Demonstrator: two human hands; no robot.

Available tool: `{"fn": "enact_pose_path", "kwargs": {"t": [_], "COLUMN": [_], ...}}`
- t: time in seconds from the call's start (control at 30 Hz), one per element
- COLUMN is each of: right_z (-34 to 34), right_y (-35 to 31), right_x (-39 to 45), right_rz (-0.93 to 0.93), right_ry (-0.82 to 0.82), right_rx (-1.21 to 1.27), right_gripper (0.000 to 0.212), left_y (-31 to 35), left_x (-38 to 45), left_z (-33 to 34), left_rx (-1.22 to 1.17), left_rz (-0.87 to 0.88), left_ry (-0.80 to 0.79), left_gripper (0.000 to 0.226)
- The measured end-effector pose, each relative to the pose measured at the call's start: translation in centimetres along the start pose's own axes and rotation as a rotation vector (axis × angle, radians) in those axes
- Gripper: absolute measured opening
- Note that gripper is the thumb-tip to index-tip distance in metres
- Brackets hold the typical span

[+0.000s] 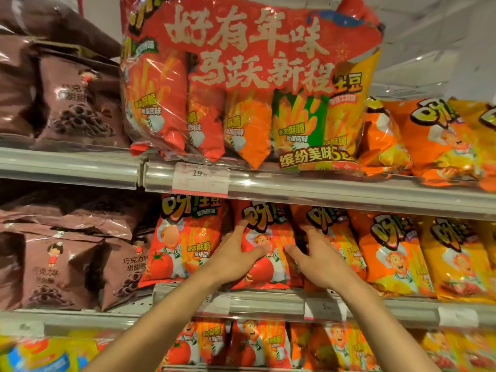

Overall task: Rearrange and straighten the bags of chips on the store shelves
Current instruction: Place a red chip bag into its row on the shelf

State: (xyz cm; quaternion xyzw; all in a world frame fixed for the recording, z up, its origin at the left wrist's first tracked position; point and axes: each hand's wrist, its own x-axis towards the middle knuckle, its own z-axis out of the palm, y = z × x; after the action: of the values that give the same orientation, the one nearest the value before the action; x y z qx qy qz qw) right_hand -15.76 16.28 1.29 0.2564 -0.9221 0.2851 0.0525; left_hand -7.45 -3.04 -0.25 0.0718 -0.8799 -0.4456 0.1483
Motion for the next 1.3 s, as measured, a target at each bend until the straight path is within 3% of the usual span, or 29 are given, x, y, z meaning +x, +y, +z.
{"fn": "enact_pose_path", "kwargs": {"t": [0.27,0.5,0.6,0.83,0.93,1.17,1.3], "right_z": [-1.5,-2.0,-1.8,-1.3,-0.6,-0.6,-0.9], "right_y": [1.1,1.0,1.2,0.3,0.3,0.5,0.3], "right_x": [0.4,0.8,1.3,1.6,1.9,2.1,2.2], "right_rz": [-0.044,-0.096,-0.098,-0.107,-0.092,-0.123,-0.142], "right_ry": [-0.102,-0.197,-0.231,-0.271,-0.305,-0.223,-0.210], "right_rx": [0.257,0.288,0.334,0.435,0.546,0.510,0.457], "right_gripper": [0.081,0.092,0.103,0.098,0.108,0.110,0.111], "left_y": [0.6,0.8,0.7,0.7,0.2,0.3,0.1], "left_x": [-0.1,-1.1,-1.2,-0.6,-0.2,0.3,0.6], "left_z": [0.0,-0.6,-0.9,-1.6,-1.7,-1.9,-1.9], "left_rx": [-0.149,-0.221,-0.234,-0.227,-0.224,-0.185,-0.200], "left_rz": [0.044,0.025,0.028,0.045,0.036,0.026,0.031], "left_ry": [0.097,0.119,0.103,0.073,0.042,-0.057,-0.072], "left_gripper": [0.074,0.057,0.067,0.069,0.071,0.080,0.098]}}
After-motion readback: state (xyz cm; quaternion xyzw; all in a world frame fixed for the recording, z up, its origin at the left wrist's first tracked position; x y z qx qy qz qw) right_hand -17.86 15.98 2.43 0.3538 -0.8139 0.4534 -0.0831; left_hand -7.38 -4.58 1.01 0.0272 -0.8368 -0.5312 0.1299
